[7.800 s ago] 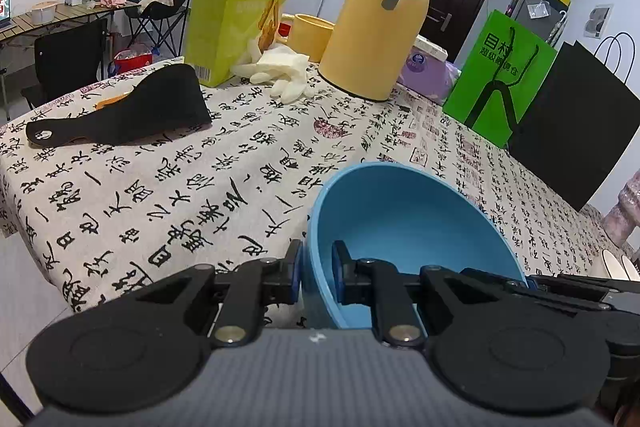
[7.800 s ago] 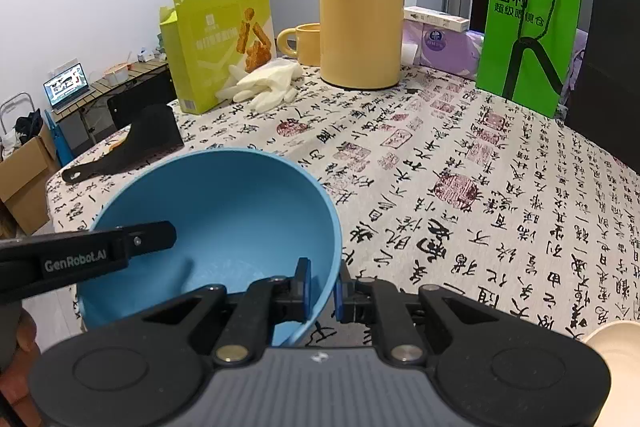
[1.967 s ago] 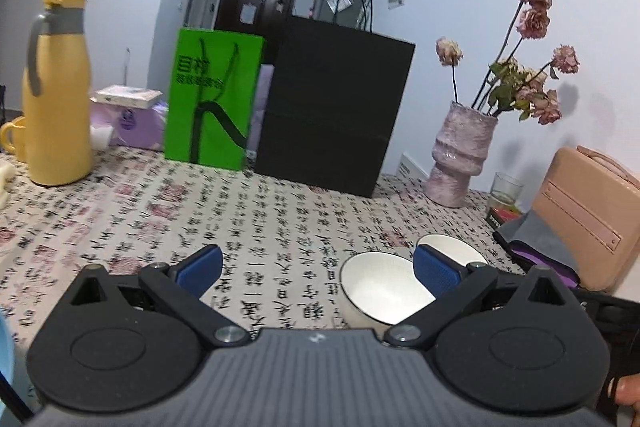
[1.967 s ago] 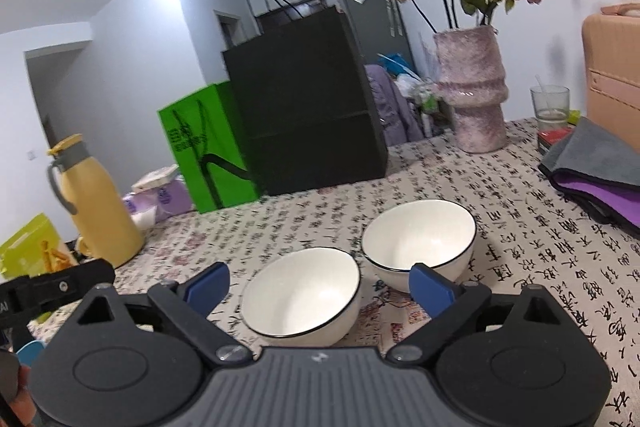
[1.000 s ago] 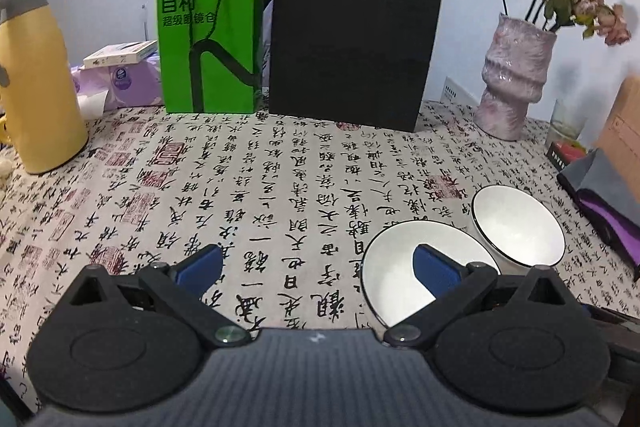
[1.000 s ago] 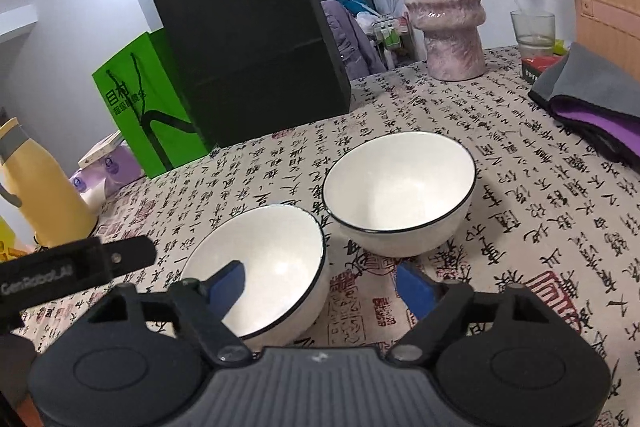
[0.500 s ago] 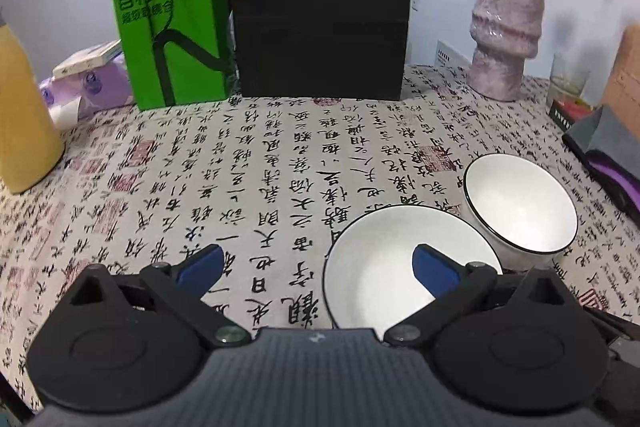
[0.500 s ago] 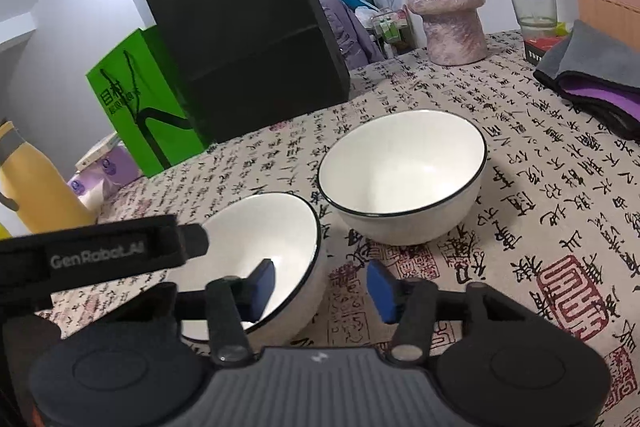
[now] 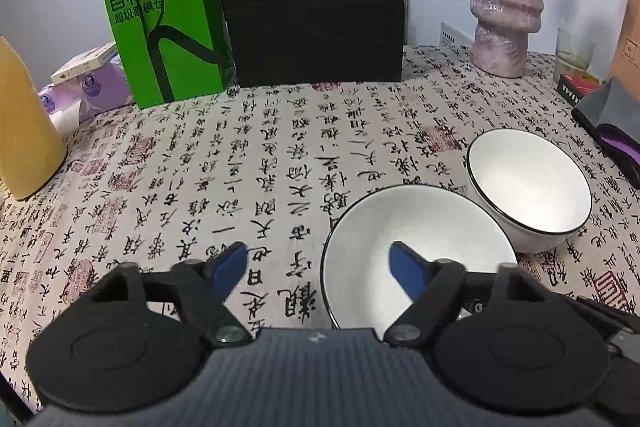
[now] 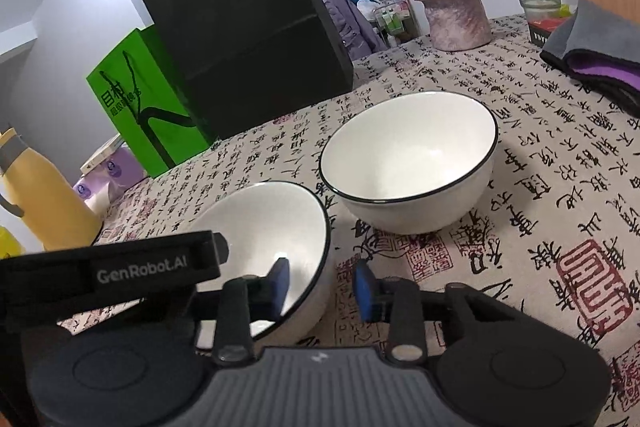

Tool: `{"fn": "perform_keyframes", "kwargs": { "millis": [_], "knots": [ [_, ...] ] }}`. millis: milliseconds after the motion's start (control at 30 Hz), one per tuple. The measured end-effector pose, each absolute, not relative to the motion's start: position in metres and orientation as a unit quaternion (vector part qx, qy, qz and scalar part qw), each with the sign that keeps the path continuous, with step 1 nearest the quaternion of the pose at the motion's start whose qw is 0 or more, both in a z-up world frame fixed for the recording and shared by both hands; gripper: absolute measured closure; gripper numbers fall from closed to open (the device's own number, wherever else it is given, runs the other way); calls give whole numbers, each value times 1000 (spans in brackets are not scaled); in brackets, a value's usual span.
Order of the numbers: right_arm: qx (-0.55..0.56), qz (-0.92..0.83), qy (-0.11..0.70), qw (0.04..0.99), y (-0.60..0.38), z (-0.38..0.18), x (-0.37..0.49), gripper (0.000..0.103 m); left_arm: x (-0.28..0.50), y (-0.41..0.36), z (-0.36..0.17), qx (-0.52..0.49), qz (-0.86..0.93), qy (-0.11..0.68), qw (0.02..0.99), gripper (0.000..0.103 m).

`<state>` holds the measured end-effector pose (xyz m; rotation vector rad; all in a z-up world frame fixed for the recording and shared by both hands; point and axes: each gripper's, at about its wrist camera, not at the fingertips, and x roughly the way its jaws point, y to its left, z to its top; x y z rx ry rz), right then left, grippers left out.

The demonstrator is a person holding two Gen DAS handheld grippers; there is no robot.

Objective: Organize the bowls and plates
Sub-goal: 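Position both open tools at the rim of a white bowl, then close both tools on the rim of the white bowl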

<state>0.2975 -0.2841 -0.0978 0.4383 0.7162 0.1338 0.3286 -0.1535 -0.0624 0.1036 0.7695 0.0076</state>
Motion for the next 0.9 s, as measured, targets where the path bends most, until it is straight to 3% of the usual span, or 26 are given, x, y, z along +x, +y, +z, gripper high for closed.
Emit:
{"fn": "perform_keyframes", "kwargs": {
  "millis": [233, 333, 400, 467, 900],
  "knots": [
    [220, 72, 356, 905, -284, -103, 299, 85, 329, -154, -67, 42, -6, 386, 921, 44],
    [220, 70, 358, 905, -284, -104, 300, 86, 330, -155, -68, 39, -12, 392, 919, 61],
    [223, 69, 358, 904, -284, -105, 300, 88, 331, -155, -71, 39, -14, 402, 915, 82],
    [224, 72, 356, 905, -285, -105, 300, 89, 332, -153, -74, 29, -23, 409, 912, 87],
    [223, 71, 351, 907, -285, -106, 299, 90, 326, -156, -75, 29, -18, 395, 918, 89]
  ]
}}
